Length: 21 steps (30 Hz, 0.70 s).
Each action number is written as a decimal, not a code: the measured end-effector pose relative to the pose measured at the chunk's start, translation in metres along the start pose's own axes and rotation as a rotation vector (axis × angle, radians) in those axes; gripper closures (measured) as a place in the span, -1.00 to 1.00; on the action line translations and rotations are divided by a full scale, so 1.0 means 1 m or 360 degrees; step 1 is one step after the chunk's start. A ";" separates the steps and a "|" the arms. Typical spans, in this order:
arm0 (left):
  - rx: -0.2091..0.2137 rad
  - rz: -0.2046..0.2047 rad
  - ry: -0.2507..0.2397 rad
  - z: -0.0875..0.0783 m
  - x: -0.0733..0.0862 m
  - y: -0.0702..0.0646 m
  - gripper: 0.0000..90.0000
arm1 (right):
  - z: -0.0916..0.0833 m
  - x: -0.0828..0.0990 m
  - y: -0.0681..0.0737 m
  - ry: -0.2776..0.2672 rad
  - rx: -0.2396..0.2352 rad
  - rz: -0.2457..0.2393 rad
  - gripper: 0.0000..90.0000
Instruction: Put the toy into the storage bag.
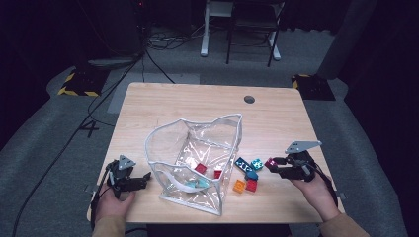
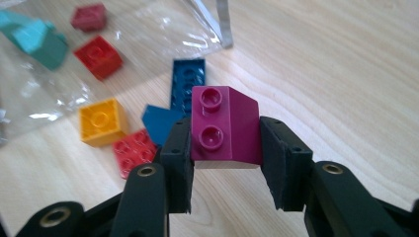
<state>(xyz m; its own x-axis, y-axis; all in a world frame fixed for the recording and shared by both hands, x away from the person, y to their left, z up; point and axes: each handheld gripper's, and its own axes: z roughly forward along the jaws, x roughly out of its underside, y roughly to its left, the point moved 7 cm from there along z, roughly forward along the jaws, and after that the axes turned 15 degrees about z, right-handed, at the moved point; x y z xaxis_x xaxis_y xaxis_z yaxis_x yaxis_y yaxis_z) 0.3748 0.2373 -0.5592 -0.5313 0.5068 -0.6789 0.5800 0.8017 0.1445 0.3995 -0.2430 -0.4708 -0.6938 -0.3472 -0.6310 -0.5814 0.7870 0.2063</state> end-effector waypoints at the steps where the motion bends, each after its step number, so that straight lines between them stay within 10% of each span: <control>1: 0.0000 0.0000 0.0000 0.000 0.000 0.000 -0.64 | -0.003 -0.003 0.002 -0.0005 -0.0014 -0.0001 0.30; 21: -0.0001 -0.0008 -0.0001 0.000 0.000 0.000 -0.64 | -0.053 -0.067 0.040 -0.0101 -0.0184 -0.0104 0.30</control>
<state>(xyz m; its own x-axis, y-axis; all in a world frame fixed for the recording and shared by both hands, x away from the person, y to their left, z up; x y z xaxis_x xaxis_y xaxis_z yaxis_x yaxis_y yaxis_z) 0.3749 0.2371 -0.5593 -0.5339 0.5026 -0.6800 0.5768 0.8045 0.1418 0.4002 -0.2154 -0.3810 -0.6267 -0.3602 -0.6910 -0.6723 0.6984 0.2457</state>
